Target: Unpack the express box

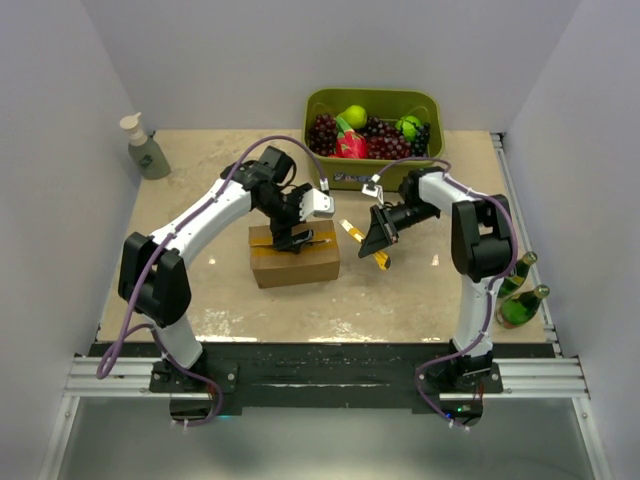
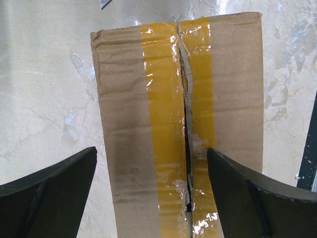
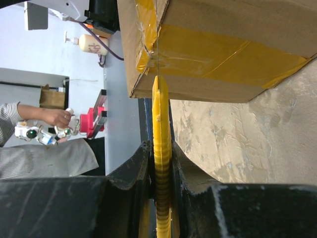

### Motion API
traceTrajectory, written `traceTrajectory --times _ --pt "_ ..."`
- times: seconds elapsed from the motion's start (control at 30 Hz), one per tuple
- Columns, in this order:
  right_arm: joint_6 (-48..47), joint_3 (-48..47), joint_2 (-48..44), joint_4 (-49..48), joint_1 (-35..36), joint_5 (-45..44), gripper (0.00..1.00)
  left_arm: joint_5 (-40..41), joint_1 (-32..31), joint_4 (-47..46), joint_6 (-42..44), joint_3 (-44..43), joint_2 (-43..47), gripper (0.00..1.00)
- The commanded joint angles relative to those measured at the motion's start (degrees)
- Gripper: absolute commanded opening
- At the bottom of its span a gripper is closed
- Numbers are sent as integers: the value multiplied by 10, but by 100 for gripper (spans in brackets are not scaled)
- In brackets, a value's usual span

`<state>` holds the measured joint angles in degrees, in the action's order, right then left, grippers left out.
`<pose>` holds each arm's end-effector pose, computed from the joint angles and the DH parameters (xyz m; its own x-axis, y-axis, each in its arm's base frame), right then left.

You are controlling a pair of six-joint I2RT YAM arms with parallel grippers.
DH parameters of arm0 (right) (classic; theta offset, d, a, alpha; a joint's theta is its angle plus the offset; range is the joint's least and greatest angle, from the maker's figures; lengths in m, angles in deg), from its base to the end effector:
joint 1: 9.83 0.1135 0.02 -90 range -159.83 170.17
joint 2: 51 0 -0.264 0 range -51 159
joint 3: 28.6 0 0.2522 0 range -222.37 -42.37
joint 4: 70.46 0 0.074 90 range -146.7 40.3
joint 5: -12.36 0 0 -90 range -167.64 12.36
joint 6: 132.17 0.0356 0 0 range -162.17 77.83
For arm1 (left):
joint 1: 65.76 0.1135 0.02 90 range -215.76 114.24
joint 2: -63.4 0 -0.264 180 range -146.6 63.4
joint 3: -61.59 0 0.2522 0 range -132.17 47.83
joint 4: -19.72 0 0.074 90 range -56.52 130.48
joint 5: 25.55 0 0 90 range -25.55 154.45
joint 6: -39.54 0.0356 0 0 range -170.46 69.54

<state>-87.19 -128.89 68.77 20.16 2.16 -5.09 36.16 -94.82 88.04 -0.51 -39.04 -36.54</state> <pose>0.3448 0.1080 0.1790 -0.8321 -0.3936 -0.3908 -0.4671 0.1175 0.8763 0.3046 -0.1886 0.2792 -0.0720 0.8112 -0.5804 0.9954 0.0951 0.0093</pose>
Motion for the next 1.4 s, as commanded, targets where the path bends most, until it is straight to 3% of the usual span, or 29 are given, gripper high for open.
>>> traceTrajectory --times 0.0,1.37 --pt "2 3 9 39 1 6 0 37 -10 -2 6 25 -17 97" --pt "-10 46 -31 40 42 15 0 44 -14 -9 4 19 -36 97"
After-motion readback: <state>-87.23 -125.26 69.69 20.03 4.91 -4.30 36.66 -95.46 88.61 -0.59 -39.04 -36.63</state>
